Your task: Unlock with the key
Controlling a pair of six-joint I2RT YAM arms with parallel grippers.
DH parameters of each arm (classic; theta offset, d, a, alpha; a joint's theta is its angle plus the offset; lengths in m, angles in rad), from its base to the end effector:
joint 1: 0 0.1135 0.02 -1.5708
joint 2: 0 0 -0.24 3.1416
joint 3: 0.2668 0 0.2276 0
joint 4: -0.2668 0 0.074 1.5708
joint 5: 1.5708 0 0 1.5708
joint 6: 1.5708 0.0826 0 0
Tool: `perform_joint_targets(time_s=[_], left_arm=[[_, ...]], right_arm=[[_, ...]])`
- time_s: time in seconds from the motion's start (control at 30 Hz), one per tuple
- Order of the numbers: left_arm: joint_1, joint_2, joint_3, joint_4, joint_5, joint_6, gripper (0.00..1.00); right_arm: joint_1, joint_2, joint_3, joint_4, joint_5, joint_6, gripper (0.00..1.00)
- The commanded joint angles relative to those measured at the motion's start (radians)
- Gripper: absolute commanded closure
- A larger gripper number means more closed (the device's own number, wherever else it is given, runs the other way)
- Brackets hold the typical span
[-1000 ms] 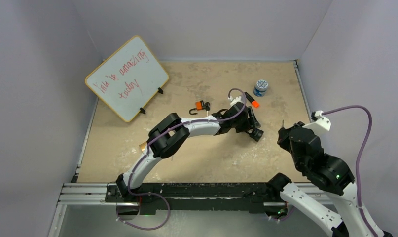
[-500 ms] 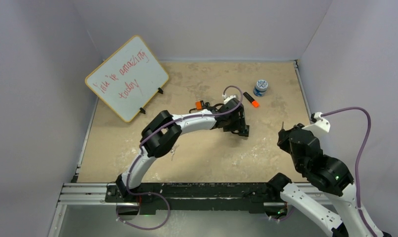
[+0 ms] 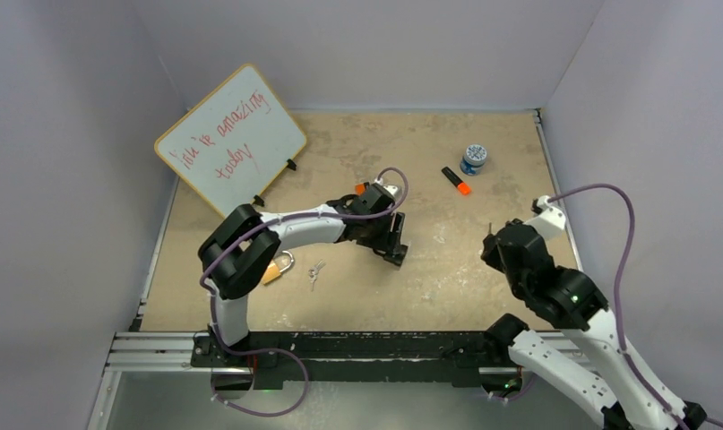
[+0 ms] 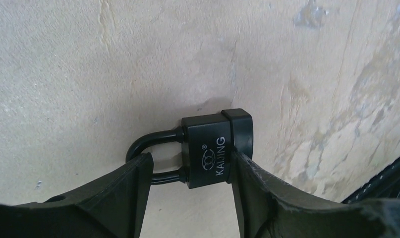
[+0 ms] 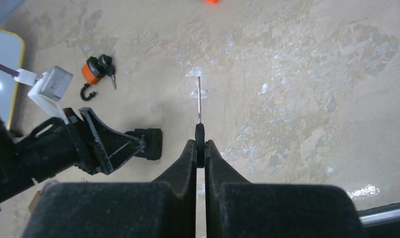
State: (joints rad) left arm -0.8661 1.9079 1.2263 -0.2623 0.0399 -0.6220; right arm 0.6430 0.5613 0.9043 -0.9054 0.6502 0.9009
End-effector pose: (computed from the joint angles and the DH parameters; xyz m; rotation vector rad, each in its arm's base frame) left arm 0.2563 -0.3065 0.1215 0.3382 2.6172 -0.6181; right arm 0.1273 0.0329 0.2971 0.6219 1.9226 0.2848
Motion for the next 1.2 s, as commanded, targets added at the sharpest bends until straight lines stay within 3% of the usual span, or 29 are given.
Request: perform_joint_targets(time_s=[0.0, 0.17, 0.27, 0.47, 0.77, 1.0, 1.17], left_arm=[[0.073, -0.014, -0.028, -0.04, 0.095, 0.189, 0.41], [0.092, 0.083, 0.112, -0.044, 0.177, 0.249, 0.45], [0.093, 0.145, 0.178, -0.057, 0.238, 0.234, 0.52], [0.093, 0.109, 0.169, -0.083, 0.207, 0.159, 0.59], [0.093, -0.003, 0.203, -0.115, 0.17, -0.001, 0.42], [0.091, -0.087, 0.142, -0.263, -0.002, -0.317, 0.37], [0.055, -0.07, 0.122, -0.299, -0.086, -0.419, 0.2]], right_arm=[[-0.002, 0.094, -0.04, 0.105, -0.043, 0.058, 1.0], [-0.002, 0.189, -0.06, 0.193, -0.072, 0.076, 1.0], [-0.001, 0.234, -0.076, 0.245, -0.091, 0.093, 1.0], [-0.002, 0.268, -0.116, 0.32, -0.102, 0.089, 1.0], [-0.002, 0.25, -0.13, 0.324, -0.135, 0.074, 1.0], [-0.001, 0.211, -0.183, 0.327, -0.149, 0.062, 1.0], [-0.001, 0.193, -0.22, 0.346, -0.178, 0.059, 1.0]])
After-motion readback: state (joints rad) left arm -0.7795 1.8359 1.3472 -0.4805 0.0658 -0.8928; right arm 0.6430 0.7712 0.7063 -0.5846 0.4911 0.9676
